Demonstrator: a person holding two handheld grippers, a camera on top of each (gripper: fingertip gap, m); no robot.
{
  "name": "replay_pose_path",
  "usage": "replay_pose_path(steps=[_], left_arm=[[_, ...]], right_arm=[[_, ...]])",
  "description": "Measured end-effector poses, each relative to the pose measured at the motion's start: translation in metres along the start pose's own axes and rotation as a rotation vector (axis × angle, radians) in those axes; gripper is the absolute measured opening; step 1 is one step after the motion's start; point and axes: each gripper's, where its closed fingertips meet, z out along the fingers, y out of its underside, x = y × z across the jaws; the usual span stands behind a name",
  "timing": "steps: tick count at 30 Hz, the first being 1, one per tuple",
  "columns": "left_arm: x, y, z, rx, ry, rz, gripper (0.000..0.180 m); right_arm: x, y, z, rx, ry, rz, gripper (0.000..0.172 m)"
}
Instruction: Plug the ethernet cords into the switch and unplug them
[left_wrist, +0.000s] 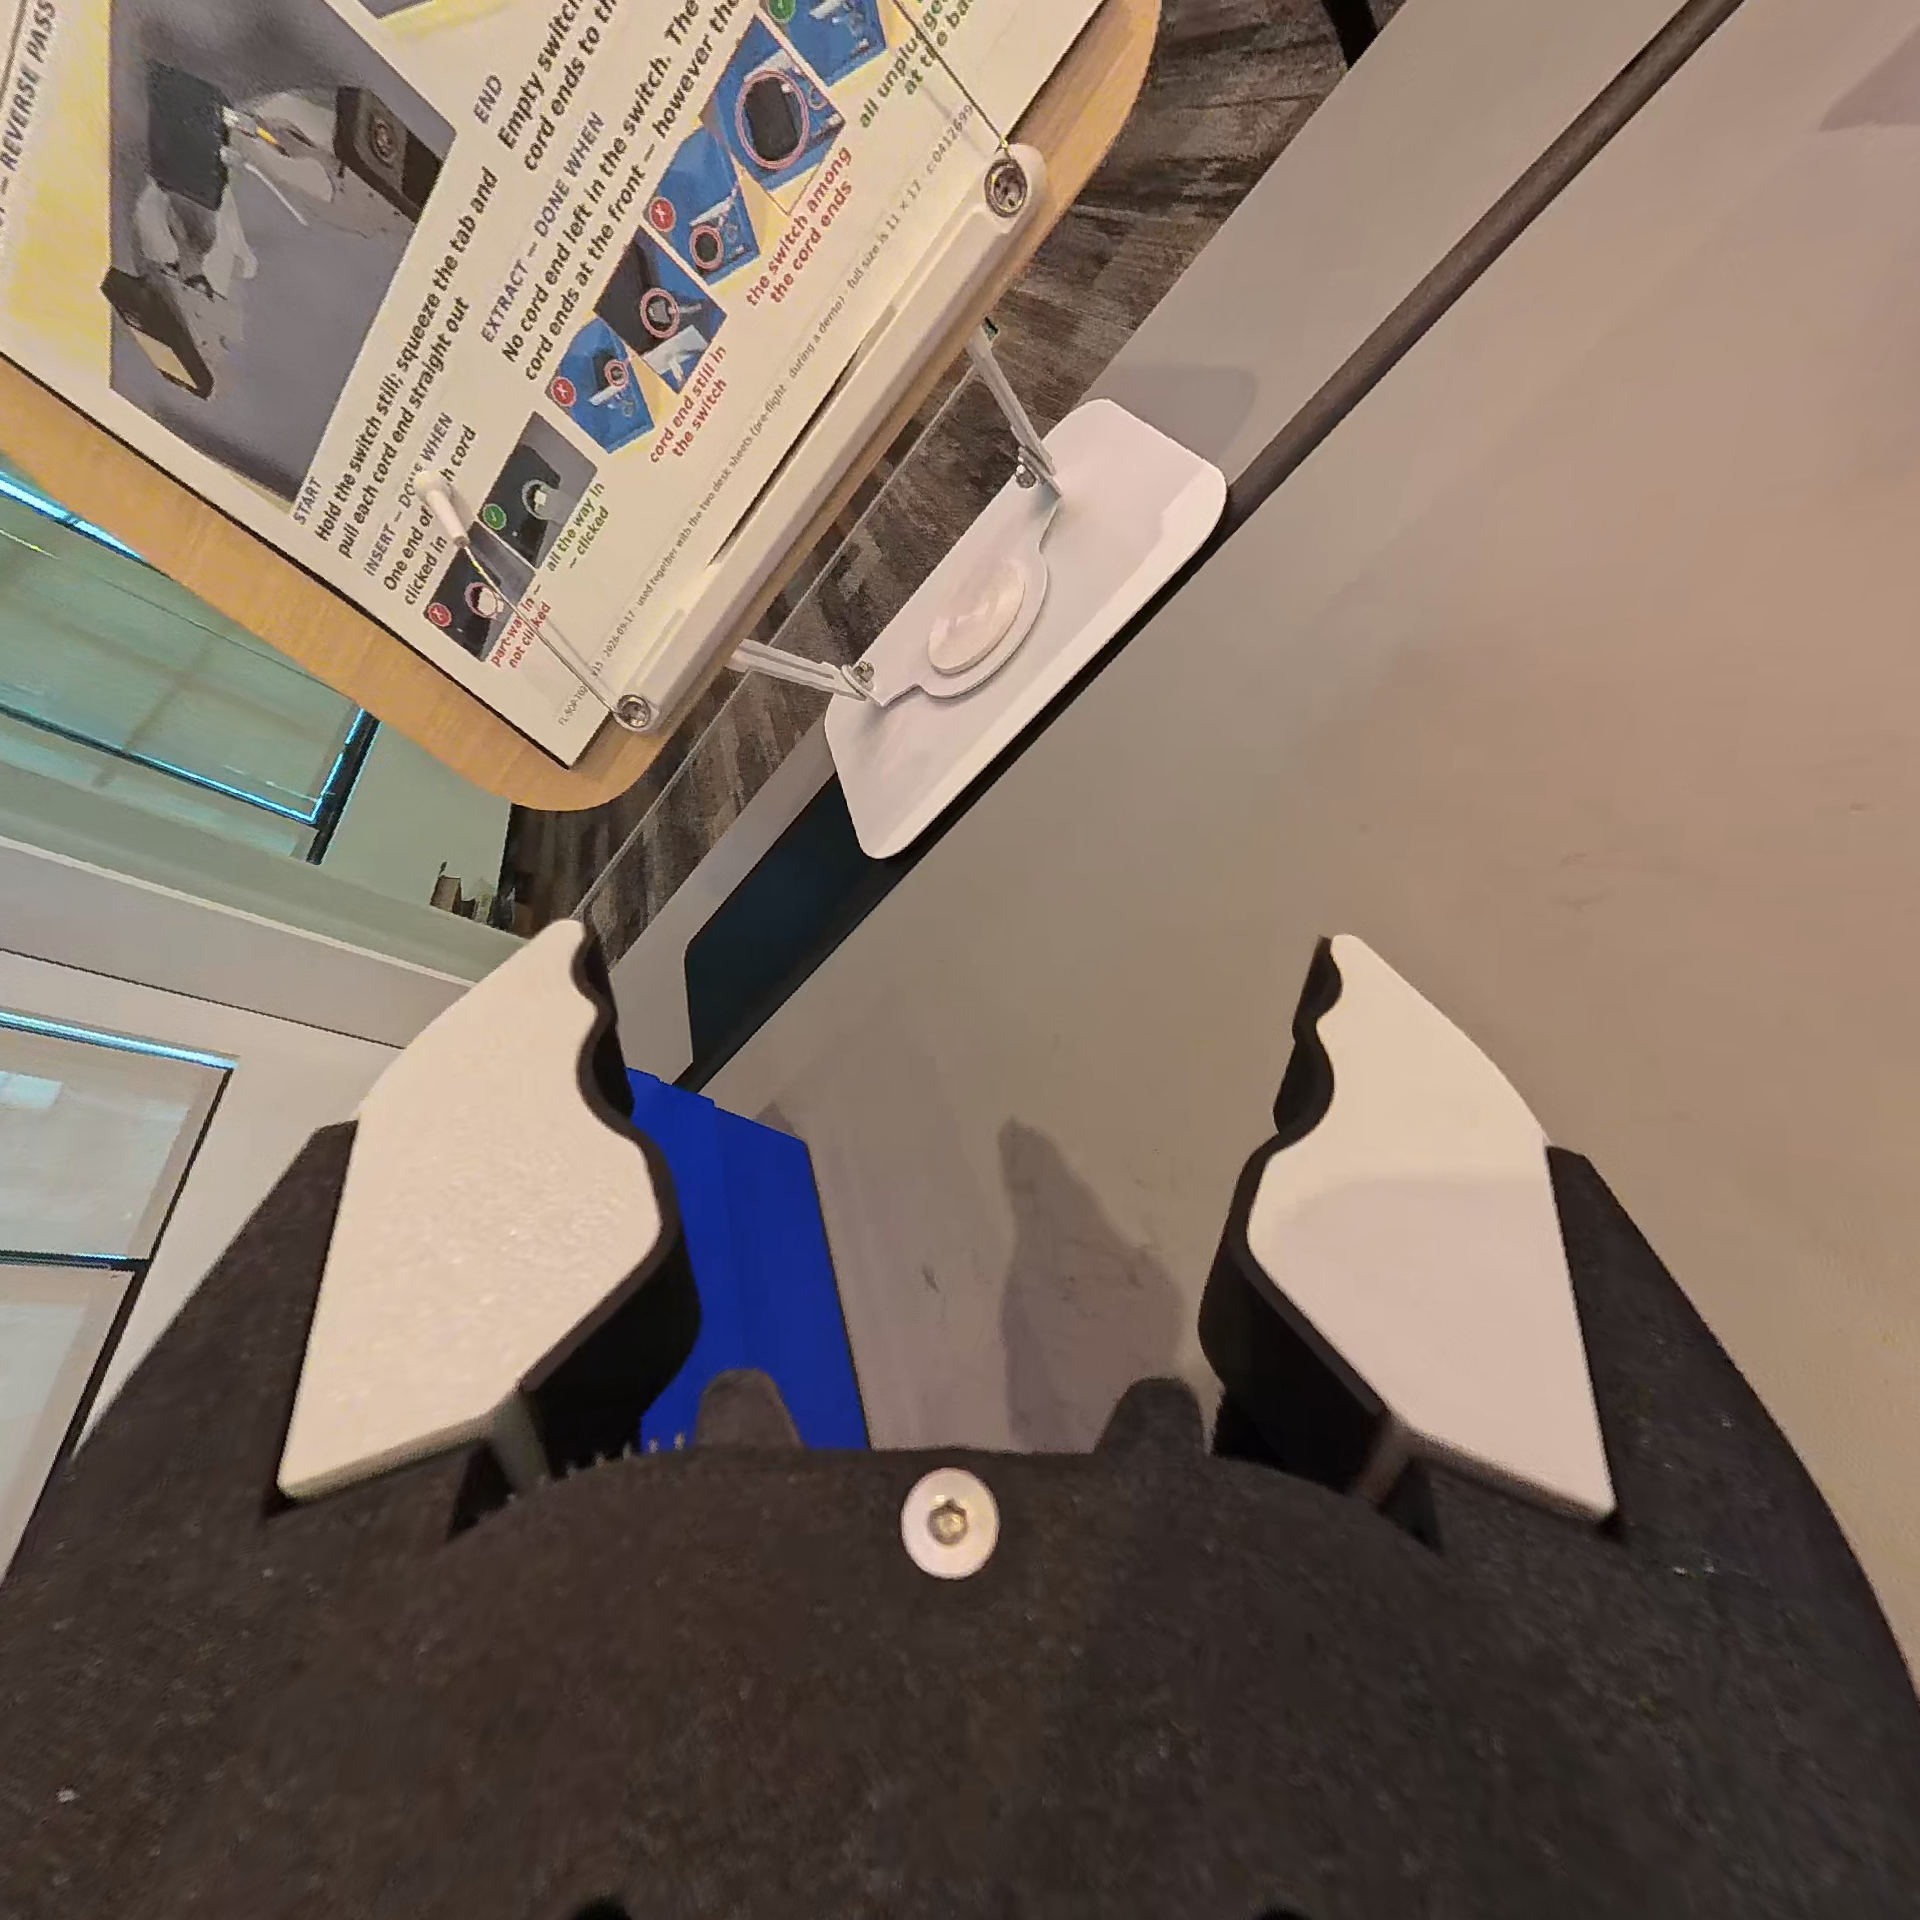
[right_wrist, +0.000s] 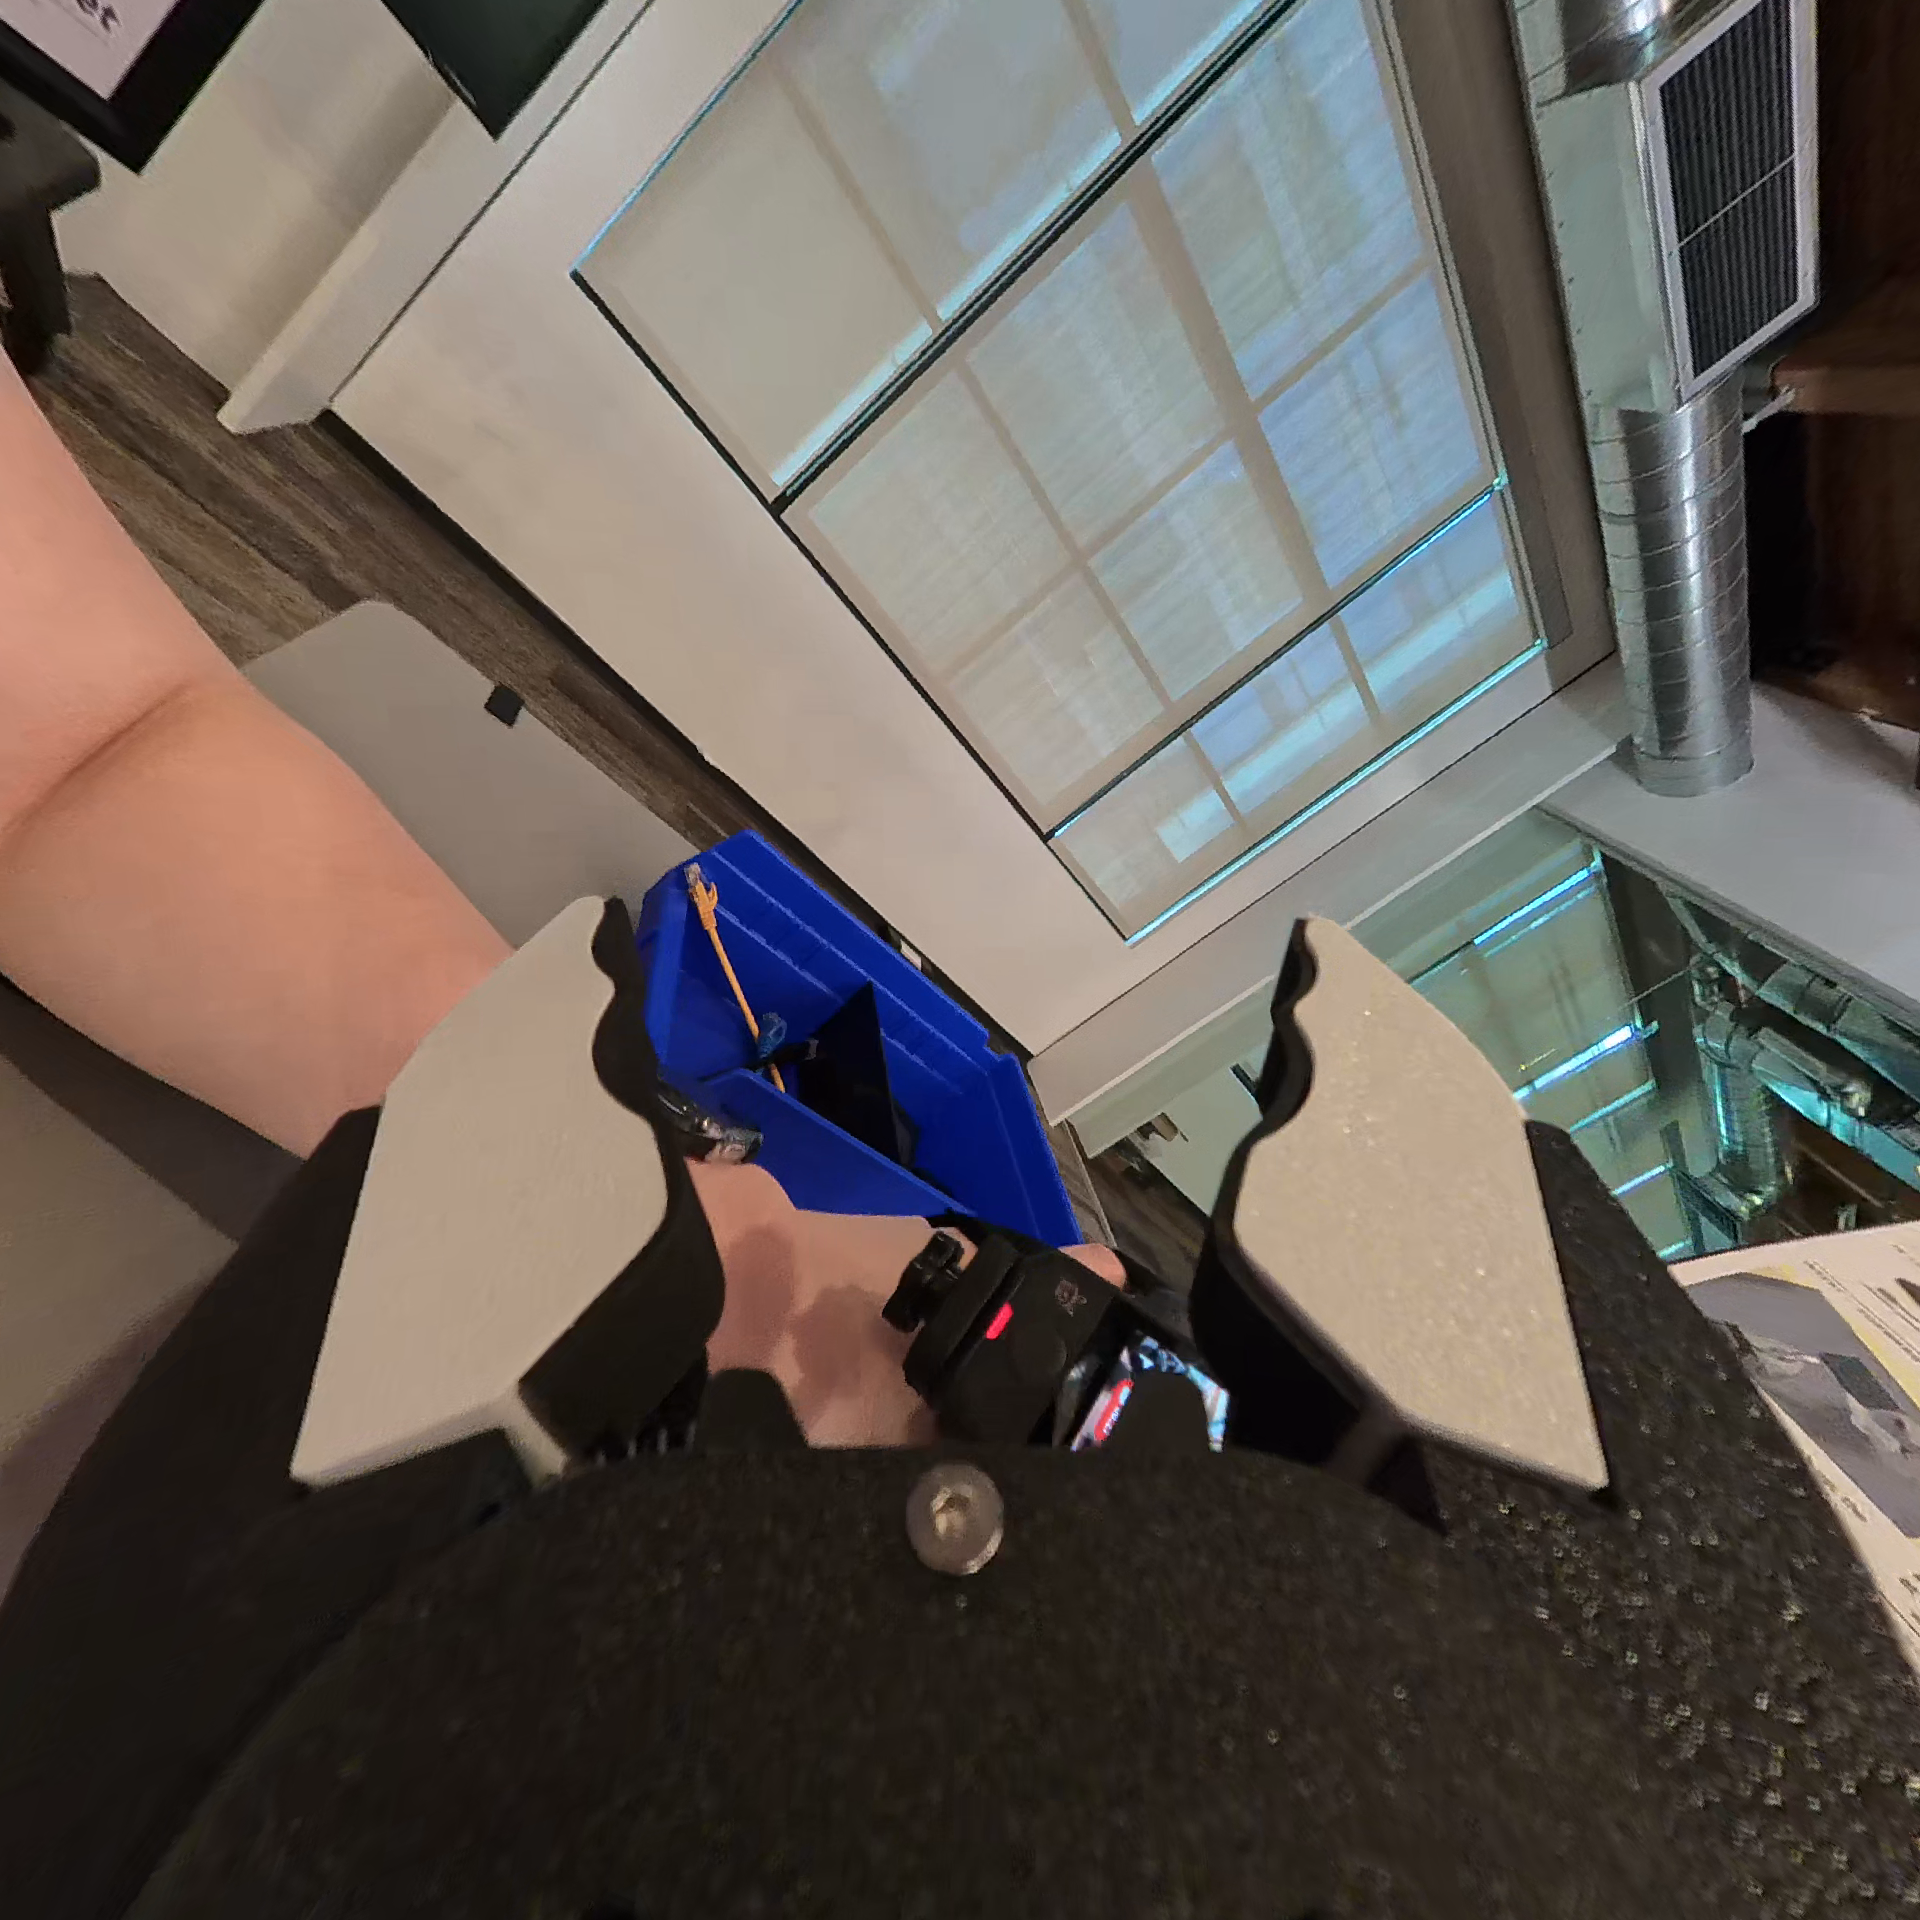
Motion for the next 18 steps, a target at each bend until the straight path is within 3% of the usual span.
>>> replay_pose_path(steps=[12, 18], left_arm=[[0.005, 0.003, 0.001, -0.024, 0.002, 0.023, 0.122], [0.004, 0.002, 0.002, -0.015, 0.037, -0.023, 0.121]], right_arm=[[-0.002, 0.018, 0.006, -0.057, -0.004, 0.031, 0.113], [0.007, -0.011, -0.002, -0.014, 0.005, 0.001, 0.112]])
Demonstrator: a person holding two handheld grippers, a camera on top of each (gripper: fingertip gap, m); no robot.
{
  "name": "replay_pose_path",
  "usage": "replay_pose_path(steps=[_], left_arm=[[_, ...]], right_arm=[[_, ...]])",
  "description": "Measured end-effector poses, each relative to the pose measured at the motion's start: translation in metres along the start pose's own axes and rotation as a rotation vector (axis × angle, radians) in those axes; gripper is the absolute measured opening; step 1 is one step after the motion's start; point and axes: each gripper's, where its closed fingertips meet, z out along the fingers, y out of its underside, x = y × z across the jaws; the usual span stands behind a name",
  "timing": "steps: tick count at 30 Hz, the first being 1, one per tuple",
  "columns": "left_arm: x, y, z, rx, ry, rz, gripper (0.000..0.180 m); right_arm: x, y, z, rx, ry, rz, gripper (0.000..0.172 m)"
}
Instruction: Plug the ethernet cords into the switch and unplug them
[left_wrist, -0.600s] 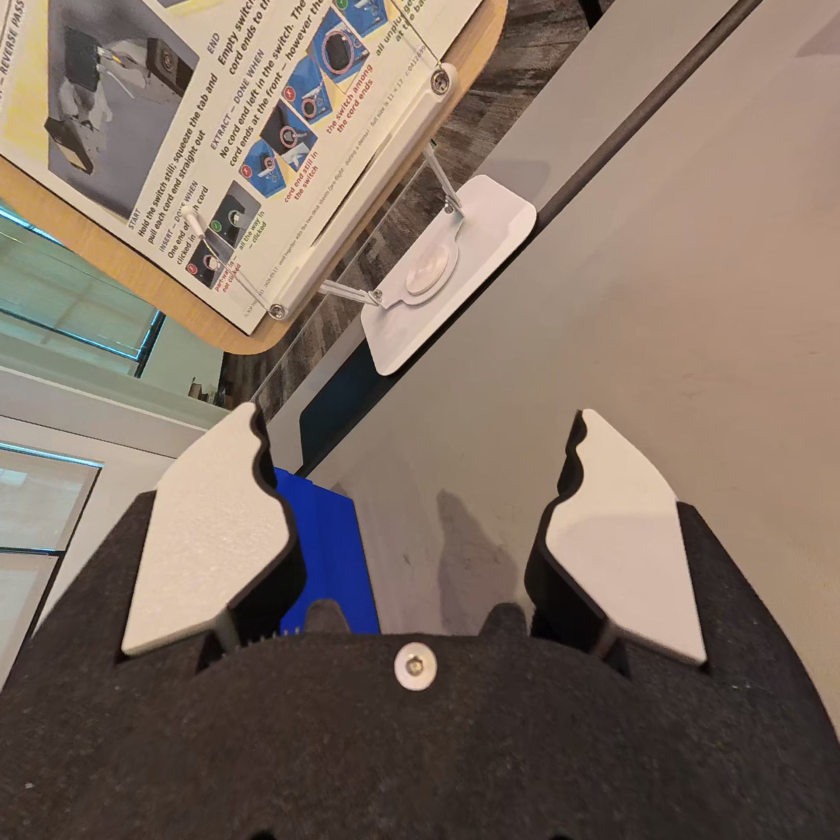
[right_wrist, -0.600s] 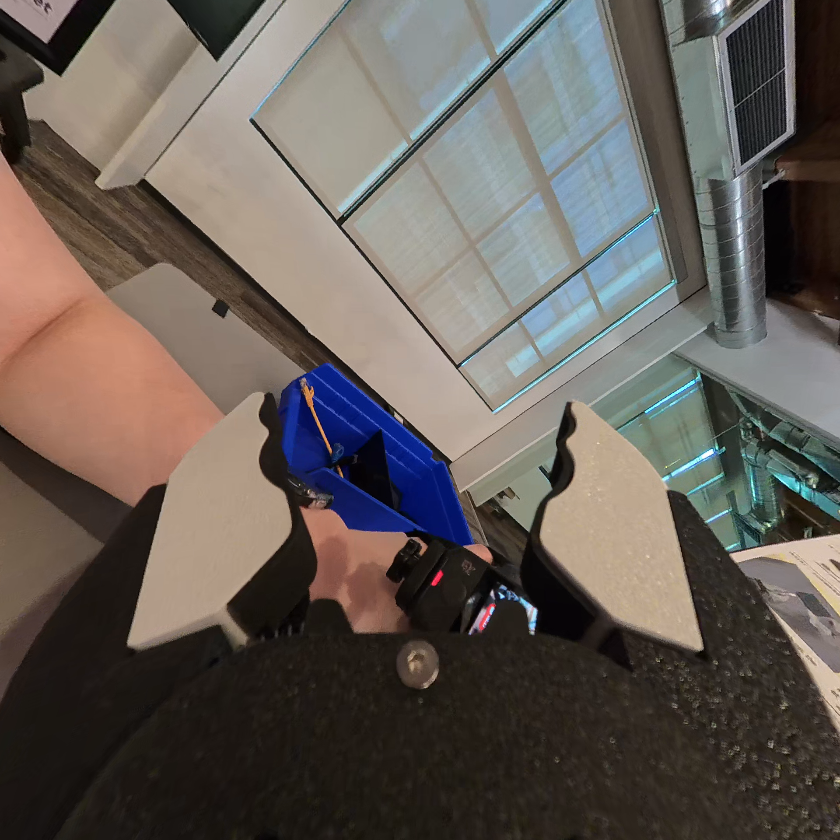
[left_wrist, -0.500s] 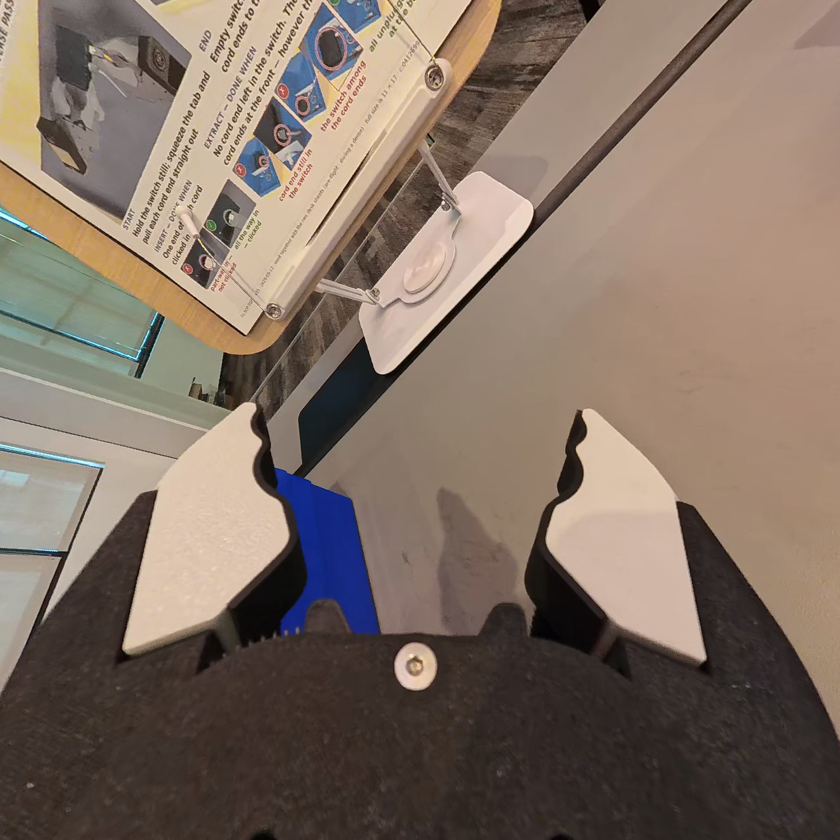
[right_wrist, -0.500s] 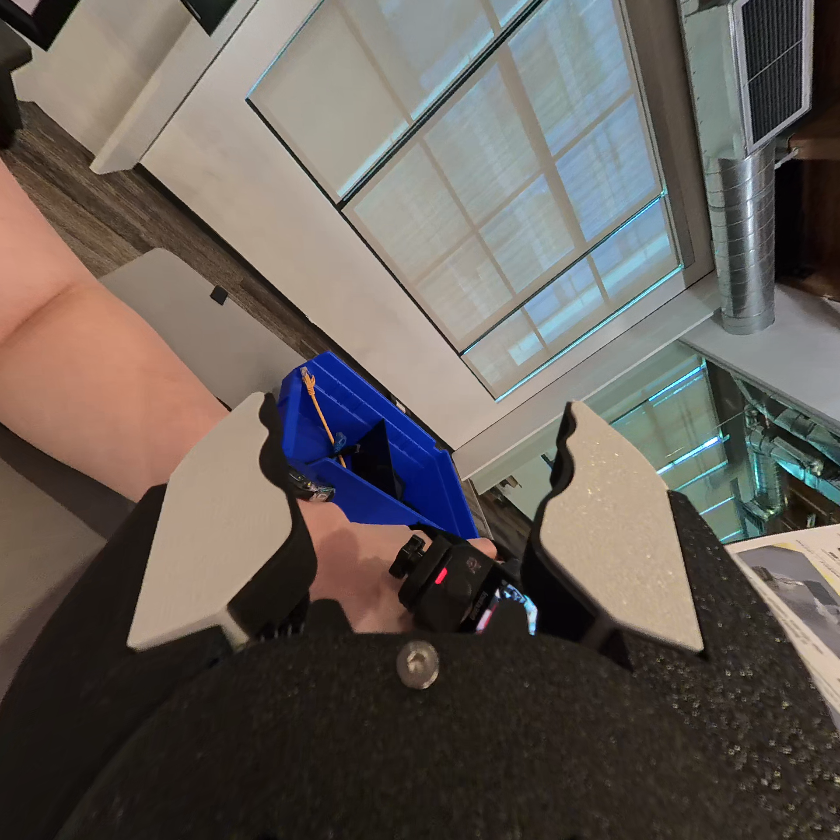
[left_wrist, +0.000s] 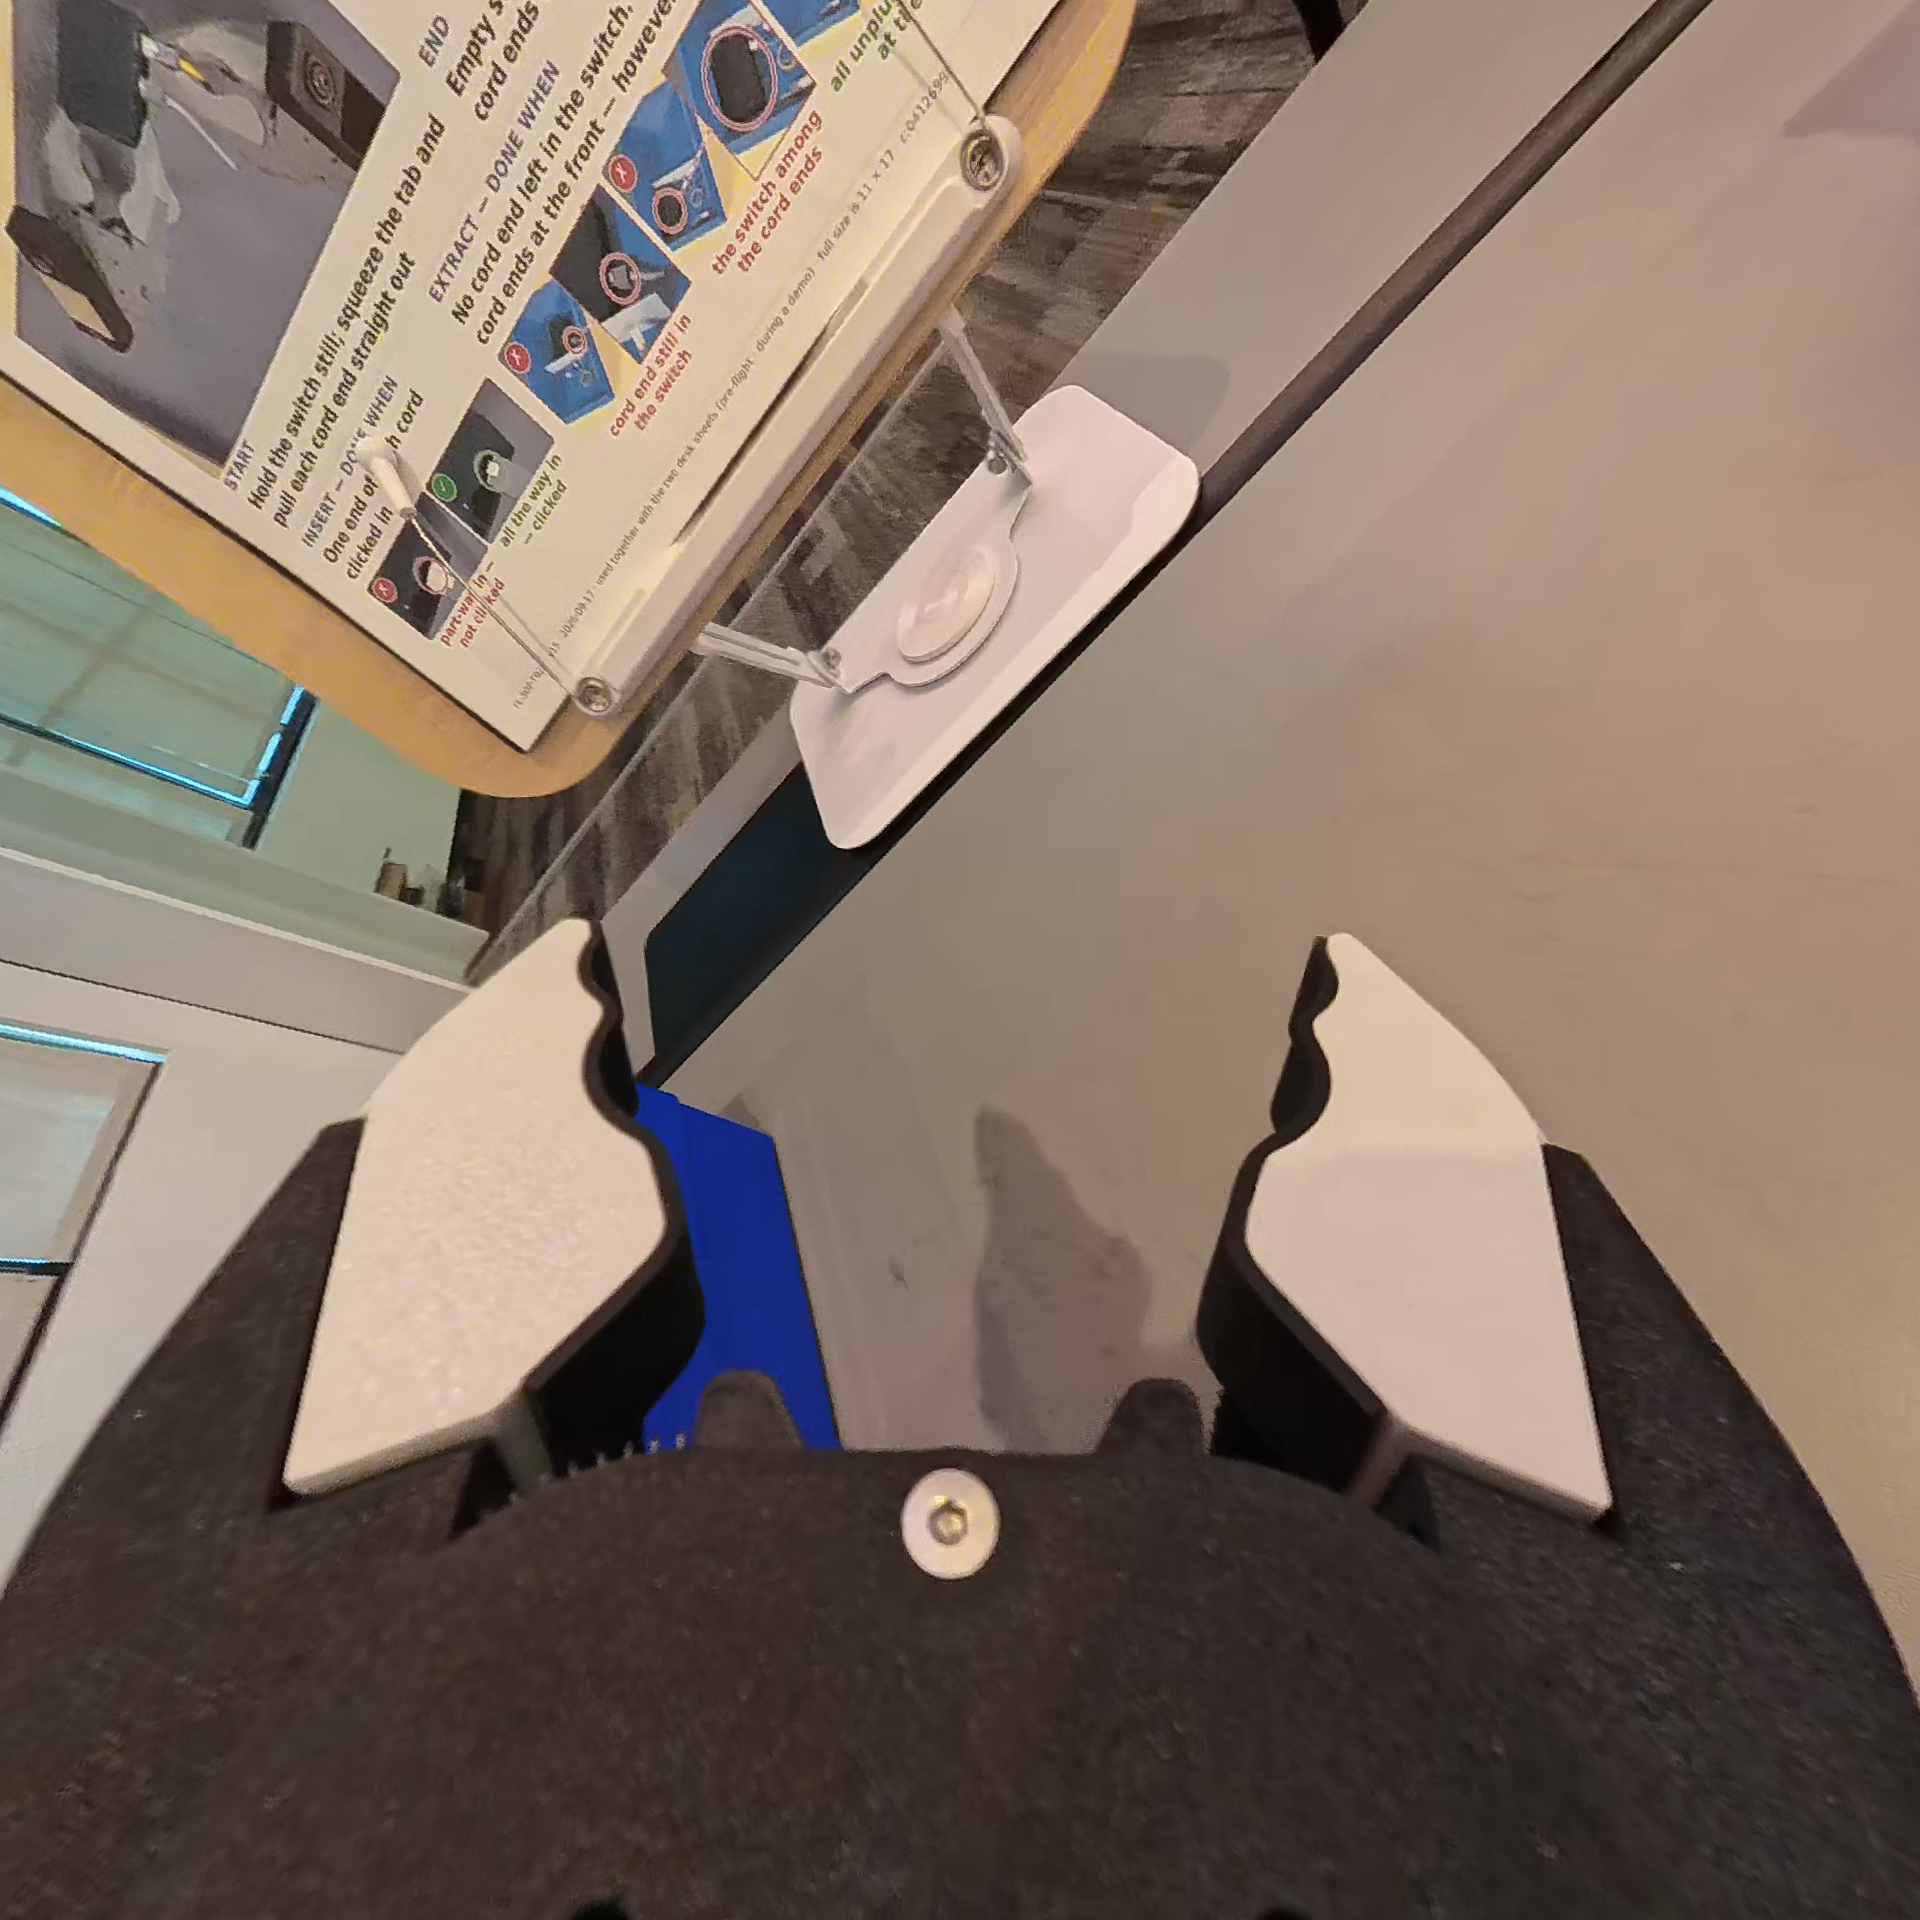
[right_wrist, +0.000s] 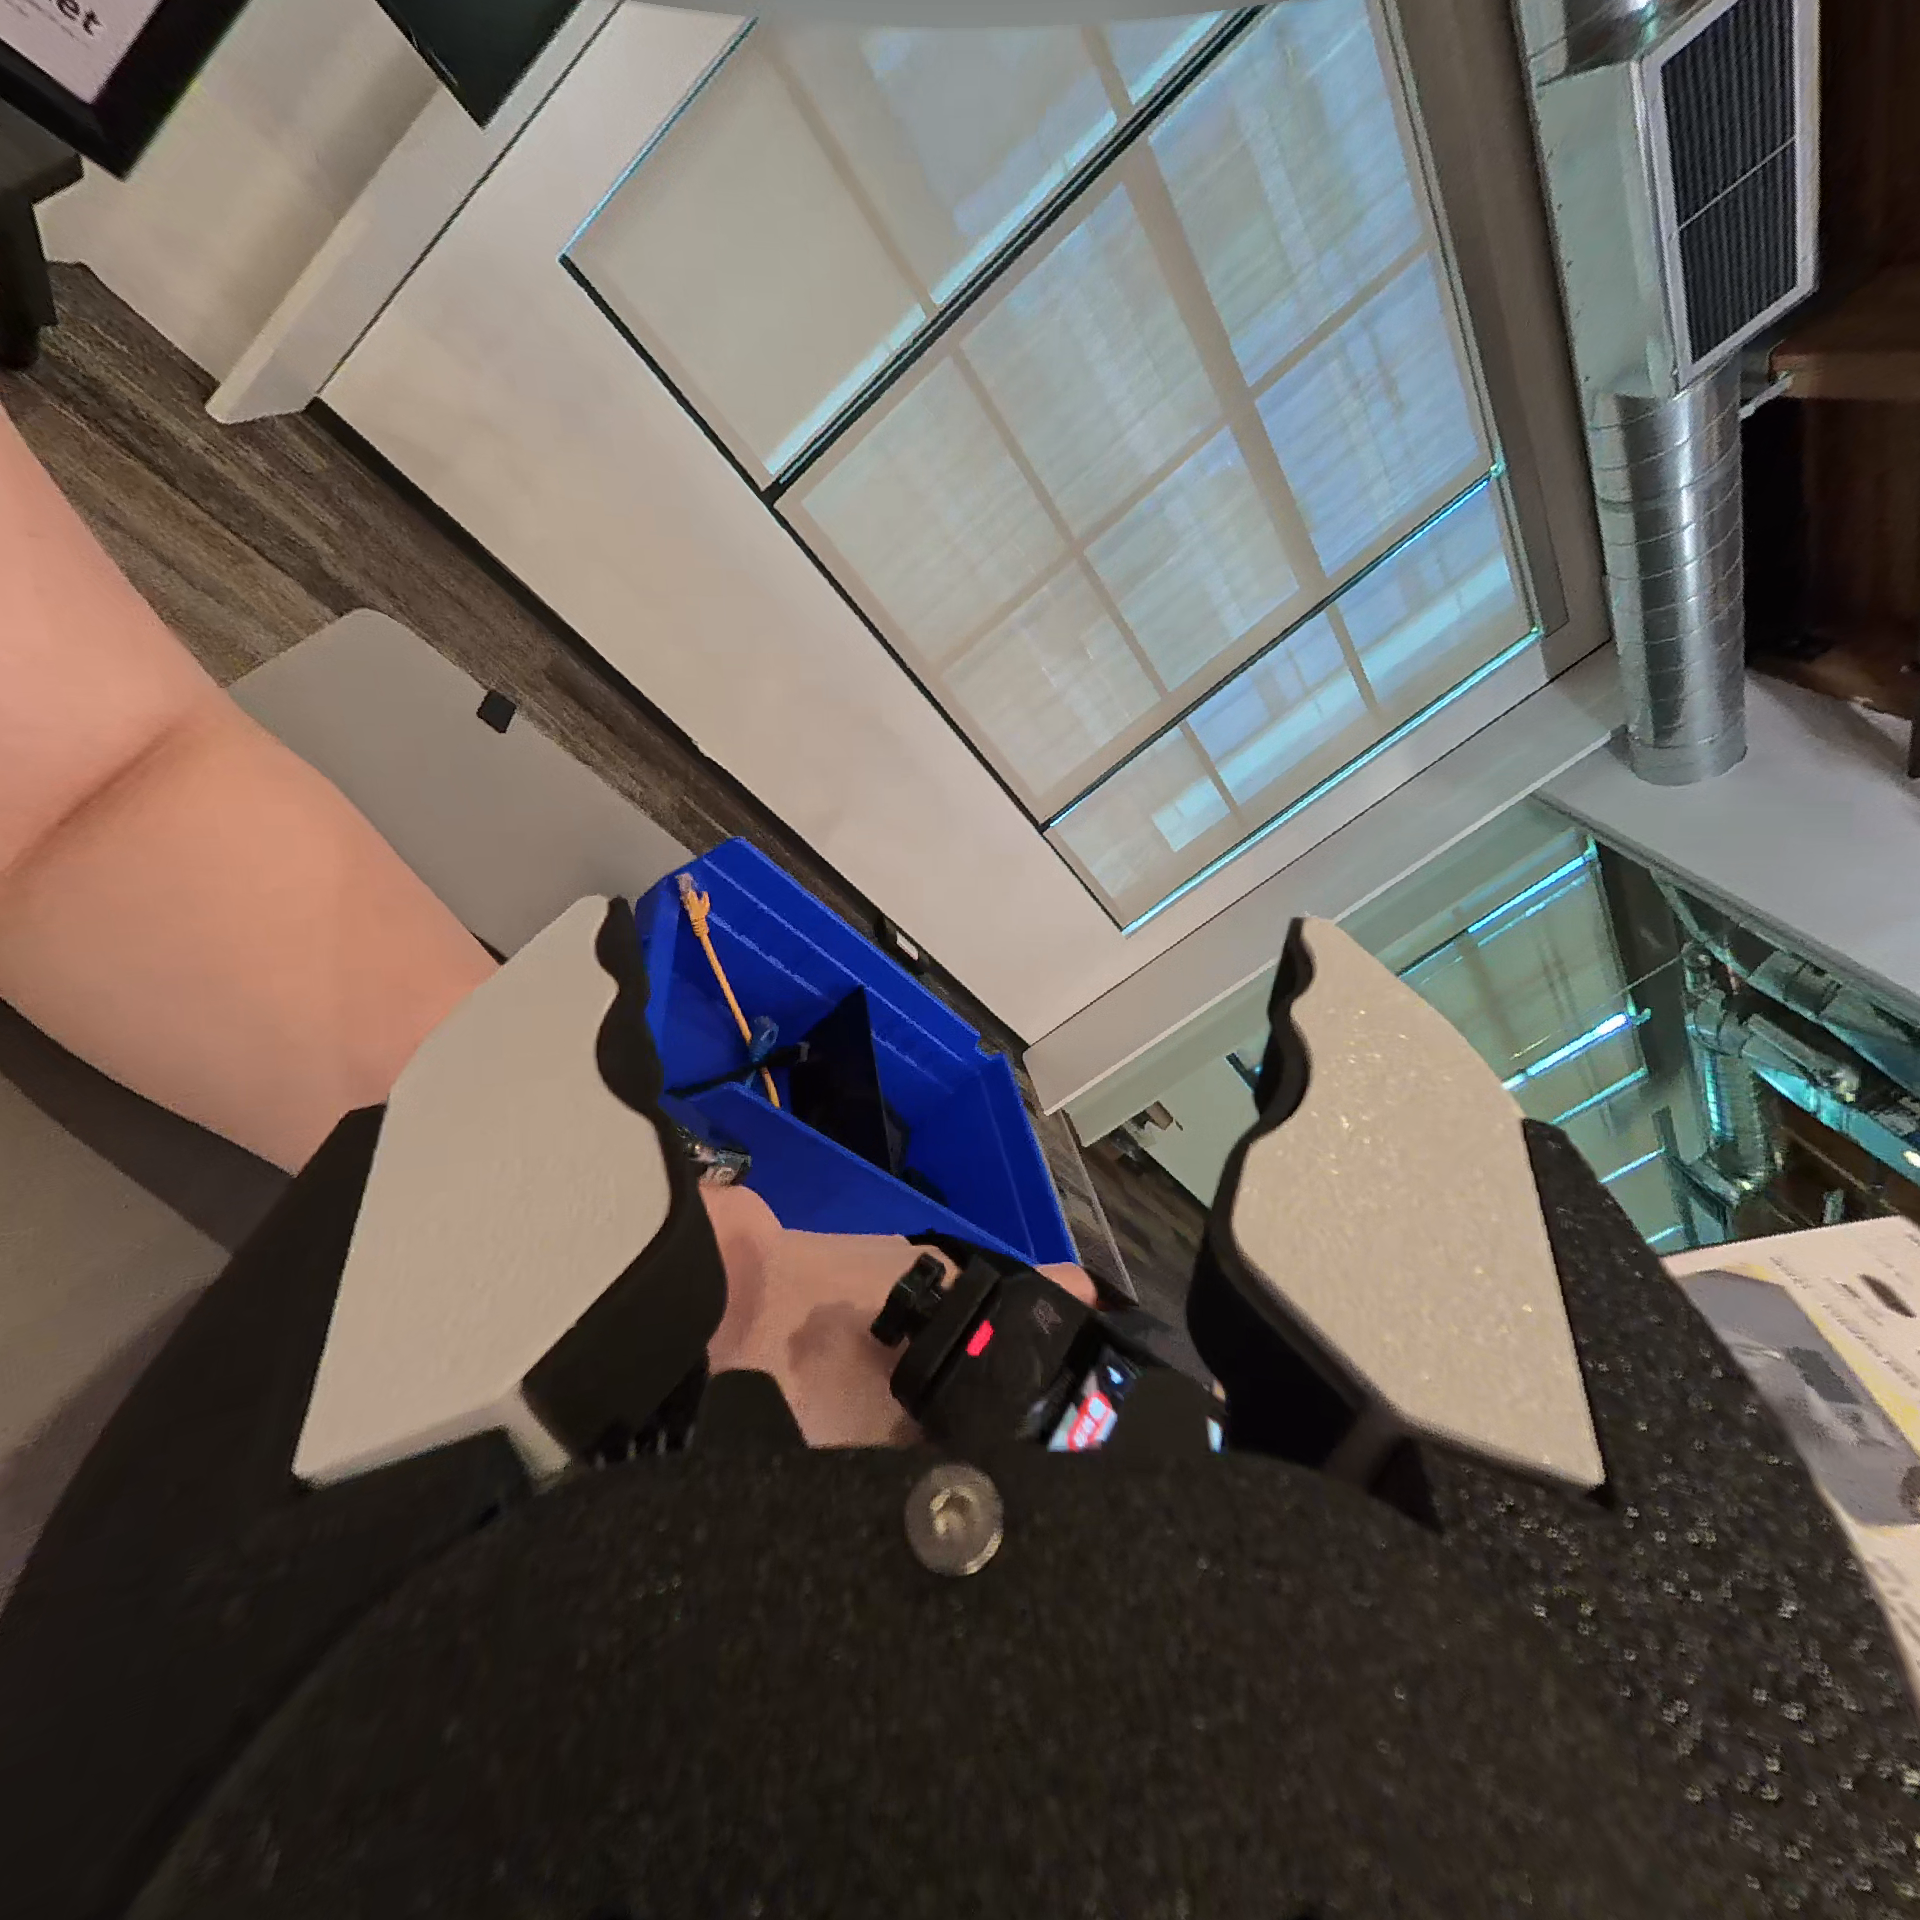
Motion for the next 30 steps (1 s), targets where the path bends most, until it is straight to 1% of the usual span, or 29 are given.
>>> replay_pose_path(steps=[2, 6, 8, 10, 11, 12, 14, 16, 18, 20, 22, 24, 27, 30], left_arm=[[-0.003, 0.000, 0.000, 0.006, 0.022, -0.038, 0.121], [-0.018, -0.005, -0.005, 0.053, 0.066, -0.157, 0.121], [-0.040, -0.012, -0.014, 0.115, 0.071, -0.251, 0.120], [-0.066, -0.026, -0.032, 0.227, 0.104, -0.373, 0.119], [-0.079, -0.035, -0.046, 0.295, 0.120, -0.427, 0.119], [-0.090, -0.047, -0.062, 0.375, 0.137, -0.459, 0.119], [-0.102, -0.076, -0.106, 0.586, 0.185, -0.492, 0.121], [-0.098, -0.109, -0.161, 0.843, 0.300, -0.544, 0.121], [-0.081, -0.135, -0.218, 1.078, 0.482, -0.600, 0.124], [-0.063, -0.148, -0.264, 1.262, 0.625, -0.633, 0.124], [-0.048, -0.152, -0.289, 1.367, 0.702, -0.649, 0.128], [-0.040, -0.153, -0.298, 1.418, 0.751, -0.675, 0.130], [-0.038, -0.150, -0.300, 1.471, 0.784, -0.730, 0.130], [-0.035, -0.149, -0.294, 1.458, 0.846, -0.780, 0.131]], right_arm=[[0.010, 0.001, -0.005, -0.021, 0.027, -0.010, 0.112], [0.046, 0.021, -0.023, -0.094, 0.135, 0.024, 0.111], [0.075, 0.038, -0.038, -0.135, 0.227, 0.081, 0.110], [0.110, 0.070, -0.059, -0.230, 0.366, 0.178, 0.110], [0.128, 0.095, -0.074, -0.321, 0.459, 0.218, 0.108], [0.142, 0.127, -0.092, -0.459, 0.556, 0.253, 0.108], [0.148, 0.190, -0.124, -0.737, 0.641, 0.315, 0.107], [0.132, 0.244, -0.150, -1.020, 0.638, 0.360, 0.107], [0.110, 0.279, -0.166, -1.265, 0.586, 0.355, 0.107], [0.091, 0.292, -0.166, -1.380, 0.525, 0.336, 0.107], [0.076, 0.295, -0.163, -1.460, 0.470, 0.314, 0.107], [0.063, 0.295, -0.161, -1.529, 0.417, 0.295, 0.107], [0.048, 0.290, -0.155, -1.575, 0.357, 0.281, 0.106], [0.042, 0.284, -0.154, -1.630, 0.326, 0.229, 0.106]])
